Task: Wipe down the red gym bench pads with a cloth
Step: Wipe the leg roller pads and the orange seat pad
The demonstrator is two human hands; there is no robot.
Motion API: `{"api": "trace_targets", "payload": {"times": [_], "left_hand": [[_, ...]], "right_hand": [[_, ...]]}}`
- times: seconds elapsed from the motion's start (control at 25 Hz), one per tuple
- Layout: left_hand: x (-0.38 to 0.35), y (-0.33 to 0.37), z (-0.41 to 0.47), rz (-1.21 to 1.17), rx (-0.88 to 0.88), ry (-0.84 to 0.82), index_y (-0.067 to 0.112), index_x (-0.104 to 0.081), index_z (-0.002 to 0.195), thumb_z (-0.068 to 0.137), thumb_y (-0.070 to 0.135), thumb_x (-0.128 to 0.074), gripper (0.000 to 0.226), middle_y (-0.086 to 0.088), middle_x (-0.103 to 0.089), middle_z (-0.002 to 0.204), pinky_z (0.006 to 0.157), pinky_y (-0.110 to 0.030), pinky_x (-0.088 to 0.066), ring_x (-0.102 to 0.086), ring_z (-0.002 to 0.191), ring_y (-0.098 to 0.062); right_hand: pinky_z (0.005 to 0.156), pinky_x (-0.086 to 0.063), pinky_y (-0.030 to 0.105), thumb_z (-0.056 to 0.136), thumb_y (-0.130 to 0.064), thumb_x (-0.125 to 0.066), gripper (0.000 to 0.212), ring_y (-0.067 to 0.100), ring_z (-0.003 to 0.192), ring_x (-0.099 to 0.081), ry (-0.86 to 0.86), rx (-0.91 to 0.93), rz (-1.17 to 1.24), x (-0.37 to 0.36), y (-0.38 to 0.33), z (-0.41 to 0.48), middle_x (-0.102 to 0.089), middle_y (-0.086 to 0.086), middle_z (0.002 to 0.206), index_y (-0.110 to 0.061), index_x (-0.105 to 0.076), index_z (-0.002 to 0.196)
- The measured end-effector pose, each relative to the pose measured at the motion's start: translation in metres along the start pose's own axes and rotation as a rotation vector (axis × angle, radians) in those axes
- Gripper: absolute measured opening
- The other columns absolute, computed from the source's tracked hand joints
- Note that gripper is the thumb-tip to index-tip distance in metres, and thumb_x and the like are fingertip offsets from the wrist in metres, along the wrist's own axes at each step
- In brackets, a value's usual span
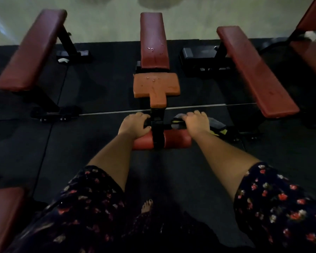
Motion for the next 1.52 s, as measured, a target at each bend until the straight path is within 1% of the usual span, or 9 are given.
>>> {"api": "trace_targets", "payload": {"times": [0.2,0.36,0.52,0.64,0.88,1.04,1.16,1.28,1.52], "left_hand": [[-0.063,-0.019,0.062,-0.018,0.019,0.003,0.023,-0.050,0.138,0.089,0.040,-0.060,0.053,-0.003,-0.054,0.135,0.105,-0.040,-0.038,-0.051,0.123,-0.026],[-0.166,-0.037,0.117,-0.003,-0.001,0.022,0.023,-0.049,0.139,0.089,0.040,-0.060,0.054,-0.003,-0.053,0.136,0.107,-0.040,-0.035,-0.050,0.124,-0.026],[-0.297,-0.035,0.171,0.037,-0.090,0.013,0.021,-0.048,0.140,0.087,0.042,-0.060,0.058,-0.006,-0.053,0.136,0.110,-0.042,-0.033,-0.050,0.123,-0.028],[-0.373,-0.028,0.201,0.062,-0.134,0.030,0.020,-0.041,0.145,0.084,0.043,-0.064,0.069,-0.007,-0.049,0.140,0.112,-0.043,-0.031,-0.049,0.125,-0.030],[-0.447,-0.051,0.241,0.039,-0.018,0.013,0.018,-0.014,0.155,0.083,0.043,-0.070,0.095,-0.005,-0.021,0.160,0.121,-0.044,-0.012,-0.022,0.146,-0.025],[-0.469,-0.057,0.260,0.075,0.034,-0.044,0.018,0.007,0.155,0.097,0.030,-0.050,0.082,-0.001,0.001,0.164,0.121,-0.041,0.000,-0.003,0.151,-0.018],[-0.477,-0.057,0.268,0.101,0.054,-0.031,0.015,0.014,0.154,0.091,0.050,-0.052,0.097,0.001,0.013,0.163,0.122,-0.045,0.003,0.007,0.150,-0.018],[-0.487,-0.059,0.265,-0.049,0.056,-0.007,0.018,0.013,0.154,0.078,0.066,-0.062,0.118,0.003,0.012,0.163,0.121,-0.042,0.004,0.009,0.150,-0.015],[-0.494,-0.050,0.263,-0.083,0.095,0.046,0.011,0.024,0.149,0.082,0.055,-0.066,0.121,-0.006,0.019,0.161,0.119,-0.037,0.007,0.002,0.151,-0.016]], "right_hand": [[0.094,-0.036,0.038,0.098,-0.017,-0.040,0.040,0.027,0.117,-0.045,-0.007,-0.032,0.037,-0.076,0.002,0.047,-0.055,0.003,0.127,-0.026,-0.049,0.136],[0.094,-0.037,0.041,0.094,-0.026,-0.051,0.045,0.026,0.119,-0.039,-0.025,-0.144,0.105,-0.182,0.010,0.077,-0.047,0.003,0.133,-0.033,-0.048,0.138],[0.095,-0.035,0.056,0.093,-0.024,-0.053,0.053,0.028,0.124,-0.030,-0.086,-0.261,0.174,-0.308,0.011,0.103,-0.038,0.002,0.136,-0.043,-0.041,0.140],[0.091,-0.039,0.051,0.094,-0.022,-0.052,0.054,0.032,0.119,-0.030,0.010,-0.299,0.257,-0.364,0.016,0.116,-0.032,0.004,0.133,-0.044,-0.041,0.141],[0.092,-0.042,0.053,0.091,-0.022,-0.055,0.059,0.035,0.131,-0.022,0.183,-0.237,0.233,-0.407,0.006,0.163,-0.018,0.002,0.154,-0.047,-0.037,0.142],[0.094,-0.037,0.051,0.095,-0.022,-0.046,0.057,0.035,0.135,-0.018,0.131,-0.051,0.210,-0.418,-0.034,0.200,-0.013,0.001,0.159,-0.049,-0.033,0.143],[0.098,-0.034,0.047,0.098,-0.024,-0.038,0.054,0.036,0.134,-0.020,0.058,0.051,0.141,-0.438,-0.048,0.221,-0.014,0.004,0.160,-0.047,-0.029,0.146],[0.099,-0.033,0.045,0.100,-0.023,-0.032,0.052,0.038,0.129,-0.027,-0.032,0.051,0.087,-0.441,-0.037,0.249,-0.020,0.006,0.159,-0.046,-0.029,0.146],[0.101,-0.030,0.050,0.099,-0.020,-0.038,0.062,0.034,0.137,-0.021,-0.119,0.245,-0.021,-0.443,-0.025,0.233,-0.017,-0.003,0.159,-0.058,-0.018,0.144]]}}
Point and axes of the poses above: each hand's wrist, its own z-axis towards the middle knuckle, its own x-axis out of the back of the hand, y = z × x, the point moved 7 cm from there along z, towards the middle knuckle
